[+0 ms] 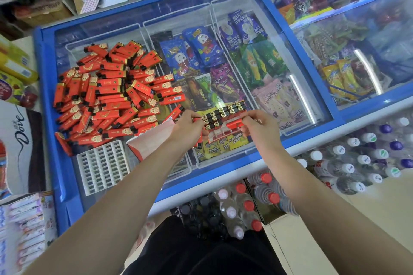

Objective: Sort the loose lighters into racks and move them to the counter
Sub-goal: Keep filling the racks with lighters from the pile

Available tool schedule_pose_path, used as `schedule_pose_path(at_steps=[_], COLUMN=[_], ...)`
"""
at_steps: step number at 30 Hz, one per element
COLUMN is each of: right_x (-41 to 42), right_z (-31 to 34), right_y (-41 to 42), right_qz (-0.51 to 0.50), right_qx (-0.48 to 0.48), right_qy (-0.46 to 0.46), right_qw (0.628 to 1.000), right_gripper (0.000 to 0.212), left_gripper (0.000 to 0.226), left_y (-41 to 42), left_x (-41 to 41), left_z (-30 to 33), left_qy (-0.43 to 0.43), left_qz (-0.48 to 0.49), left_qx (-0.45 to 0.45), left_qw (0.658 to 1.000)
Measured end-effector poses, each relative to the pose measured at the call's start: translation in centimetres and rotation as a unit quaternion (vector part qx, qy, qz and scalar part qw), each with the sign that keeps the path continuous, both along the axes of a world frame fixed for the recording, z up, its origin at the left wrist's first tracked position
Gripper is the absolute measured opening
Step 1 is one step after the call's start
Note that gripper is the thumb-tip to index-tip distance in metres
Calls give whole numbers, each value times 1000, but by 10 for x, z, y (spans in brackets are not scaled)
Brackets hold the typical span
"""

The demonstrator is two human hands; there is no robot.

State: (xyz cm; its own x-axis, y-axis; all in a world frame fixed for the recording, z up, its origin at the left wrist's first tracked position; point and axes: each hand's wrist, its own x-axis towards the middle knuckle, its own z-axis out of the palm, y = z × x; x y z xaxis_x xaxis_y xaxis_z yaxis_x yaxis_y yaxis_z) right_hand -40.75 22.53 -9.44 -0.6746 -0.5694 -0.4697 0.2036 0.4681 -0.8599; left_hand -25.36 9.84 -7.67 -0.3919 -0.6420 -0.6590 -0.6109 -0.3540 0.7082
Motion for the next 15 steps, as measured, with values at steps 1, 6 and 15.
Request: schedule_pose_path(at_steps=[1,6,15], right_x=[0,12,21], right_z=[-3,-10,-19], right_y=[-3,-12,-14], right_qz=[15,123,10], right_qx=[10,46,10], right_qy=[26,116,-62], right_qw=[999,985,998], right_gripper=[17,20,22], left_gripper=[17,15,12], left_y=[0,1,1], left_x=[0,0,2], left_z=[-1,-1,4], left_qy=[-3,-13,-5], left_qz=[-9,-19,-6], left_qx=[-7,-14,-86], left_qw=[1000,1000,996])
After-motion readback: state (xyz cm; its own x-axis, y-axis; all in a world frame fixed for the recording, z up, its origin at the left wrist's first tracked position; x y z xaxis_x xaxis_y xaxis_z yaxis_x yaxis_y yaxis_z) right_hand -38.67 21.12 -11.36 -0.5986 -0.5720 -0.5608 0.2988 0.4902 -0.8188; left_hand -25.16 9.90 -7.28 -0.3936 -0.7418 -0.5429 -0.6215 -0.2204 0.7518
